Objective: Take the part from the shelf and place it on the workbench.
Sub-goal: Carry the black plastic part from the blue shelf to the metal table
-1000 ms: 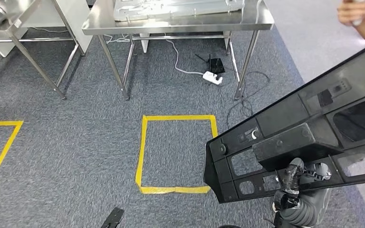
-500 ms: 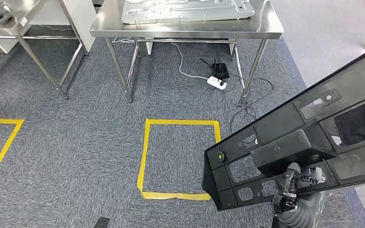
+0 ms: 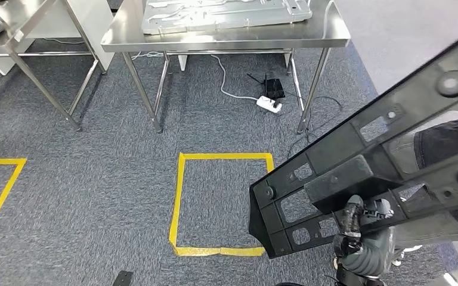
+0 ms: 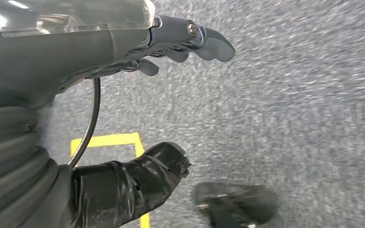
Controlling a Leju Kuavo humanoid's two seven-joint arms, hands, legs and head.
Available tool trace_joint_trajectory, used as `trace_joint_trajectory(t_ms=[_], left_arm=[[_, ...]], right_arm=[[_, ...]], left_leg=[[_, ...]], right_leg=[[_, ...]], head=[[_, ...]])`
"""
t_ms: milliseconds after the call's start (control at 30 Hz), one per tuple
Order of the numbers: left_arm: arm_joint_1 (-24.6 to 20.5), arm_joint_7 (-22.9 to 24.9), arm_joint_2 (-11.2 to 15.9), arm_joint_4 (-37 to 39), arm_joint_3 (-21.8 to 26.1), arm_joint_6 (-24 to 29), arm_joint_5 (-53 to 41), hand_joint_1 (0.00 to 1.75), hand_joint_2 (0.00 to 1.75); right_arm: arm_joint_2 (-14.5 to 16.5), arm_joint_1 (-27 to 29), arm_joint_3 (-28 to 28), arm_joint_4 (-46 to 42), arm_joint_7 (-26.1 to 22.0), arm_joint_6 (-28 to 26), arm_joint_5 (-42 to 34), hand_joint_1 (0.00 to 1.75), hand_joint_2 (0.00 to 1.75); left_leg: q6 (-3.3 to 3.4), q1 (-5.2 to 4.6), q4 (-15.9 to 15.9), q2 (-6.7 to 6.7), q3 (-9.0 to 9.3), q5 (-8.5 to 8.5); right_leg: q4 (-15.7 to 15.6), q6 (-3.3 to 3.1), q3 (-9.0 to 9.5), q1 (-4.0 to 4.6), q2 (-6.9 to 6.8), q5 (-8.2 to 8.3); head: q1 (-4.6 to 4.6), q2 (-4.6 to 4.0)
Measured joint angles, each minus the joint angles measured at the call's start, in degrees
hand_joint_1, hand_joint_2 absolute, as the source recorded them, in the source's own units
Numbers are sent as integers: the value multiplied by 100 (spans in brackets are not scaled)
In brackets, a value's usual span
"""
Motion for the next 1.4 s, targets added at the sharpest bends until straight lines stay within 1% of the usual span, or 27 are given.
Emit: trace_joint_trajectory(t_ms=[33,67,133,233,267,333,367,400,433,500,567,633,733,767,833,867,900,933,967,1000,1033,1067,1100,1200,1267,1367,1400], left_arm=[[8,58,-7,0,6,-17,16,0,175],[10,113,-17,0,15,-31,31,0,175],[20,191,-49,0,40,-42,80,0,175],[73,139,-110,0,61,-20,158,0,175],[81,91,-124,0,66,-13,172,0,175],[75,3,-131,0,82,-8,188,0,175],[72,-38,-131,0,90,-6,198,0,175],[75,-76,-130,0,96,-1,214,0,175],[81,-113,-130,0,100,6,228,0,175],[95,-167,-130,0,108,27,251,0,175],[89,-202,-126,0,128,56,259,0,175],[77,-234,-114,0,158,100,268,0,175],[73,-336,-49,0,189,203,296,0,175],[68,-387,-28,0,199,250,316,0,175],[57,-469,2,0,230,342,365,0,175],[54,-482,28,0,248,378,387,0,175],[55,-473,60,0,261,404,397,0,175],[58,-449,98,0,269,426,405,0,175],[63,-418,144,0,275,445,410,0,175],[65,-388,190,0,280,461,414,0,175],[60,-358,235,0,290,474,419,0,175],[50,-330,278,0,305,480,425,0,175],[40,-307,314,0,322,482,430,0,175],[54,-255,383,0,348,480,443,0,175],[67,-251,409,0,349,468,453,0,175],[68,-310,431,0,373,437,501,0,175],[74,-331,432,0,384,427,522,0,175]], right_arm=[[-9,-1,-12,3,60,-9,10,175,175],[-18,-2,-25,9,95,-21,22,175,175],[-32,-2,-49,25,77,-33,44,175,175],[-78,-5,-109,31,-79,38,50,175,175],[-95,-17,-141,30,-126,89,47,175,175],[-119,-59,-204,31,-125,228,30,175,175],[-128,-91,-231,36,-78,324,14,175,175],[-138,-130,-254,45,-13,427,-6,175,175],[-144,-175,-273,58,59,533,-25,175,175],[-149,-269,-292,99,187,707,-53,175,175],[-149,-349,-292,150,279,820,-64,175,175],[-149,-424,-288,200,323,873,-74,175,175],[-138,-577,-273,280,329,925,-145,175,175],[-122,-649,-254,318,309,979,-204,175,175],[-67,-794,-198,426,235,1132,-343,175,175],[-35,-849,-162,498,183,1213,-410,175,175],[0,-882,-128,571,124,1266,-460,175,175],[39,-900,-93,644,56,1297,-503,175,175],[84,-908,-57,712,-24,1311,-536,175,175],[128,-915,-28,768,-108,1308,-558,175,175],[172,-925,0,814,-189,1288,-570,175,175],[211,-936,29,851,-255,1254,-572,175,175],[240,-945,56,881,-306,1211,-573,175,175],[281,-947,120,954,-380,1098,-579,175,175],[293,-944,138,1004,-404,1052,-581,175,175],[309,-920,160,1091,-435,1001,-582,175,175],[310,-907,169,1125,-441,991,-582,175,175]], left_leg=[[37,-19,-318,-1,136,124],[71,-39,-503,-2,220,161],[127,-71,-601,-8,271,110],[217,-24,-739,-4,408,111],[252,-11,-782,2,464,105],[312,-26,-804,7,532,57],[328,-36,-803,6,563,28],[335,-47,-802,3,602,-3],[333,-55,-801,-1,649,-36],[313,-65,-792,-11,746,-117],[265,-87,-766,-25,791,-205],[210,-95,-762,-32,798,-257],[103,-83,-617,-20,772,-362],[56,-69,-383,-15,655,-464],[-24,-16,337,-8,212,-702],[-51,9,659,-8,-27,-762],[-72,30,816,-7,-193,-713],[-87,46,762,-6,-255,-547],[-100,59,496,-5,-210,-280],[-106,67,114,-4,-95,-5],[-102,56,-229,-5,35,171],[-73,39,-479,-7,144,251],[-35,19,-603,-10,209,235],[115,12,-687,-21,314,124],[199,23,-711,-25,408,77],[284,-2,-716,-25,514,-6],[300,-22,-716,-27,561,-44]], right_leg=[[-10,28,31,5,2,-30],[-29,62,47,6,2,-48],[-83,138,75,10,0,-67],[8,230,97,29,-33,-159],[237,241,-8,36,-45,-264],[964,242,-432,43,-49,-539],[1273,241,-643,43,-49,-606],[1406,239,-771,43,-49,-566],[1322,231,-788,44,-49,-411],[657,185,-557,52,-49,69],[57,135,-293,73,-49,300],[-89,100,-207,91,-42,262],[-141,31,-136,49,-30,236],[-163,7,-98,30,-33,223],[-177,-23,-42,18,-42,175],[-177,-25,-11,12,-43,143],[-176,-18,33,4,-42,106],[-176,-5,89,-8,-41,62],[-176,14,160,-22,-39,13],[-179,41,219,-35,-37,-40],[-186,76,267,-40,-38,-91],[-202,118,301,-40,-37,-134],[-227,158,329,-36,-37,-160],[-226,260,454,-27,-39,-173],[91,286,327,-24,-42,-322],[1155,268,-358,17,-43,-680],[1351,251,-549,34,-42,-685]], head=[[0,0],[4,0],[4,0],[20,0],[34,0],[61,0],[69,0],[72,0],[72,0],[73,0],[69,0],[65,0],[51,0],[41,0],[15,0],[18,0],[15,0],[16,0],[15,0],[15,0],[12,0],[8,0],[8,0],[14,0],[31,0],[49,0],[50,0]])
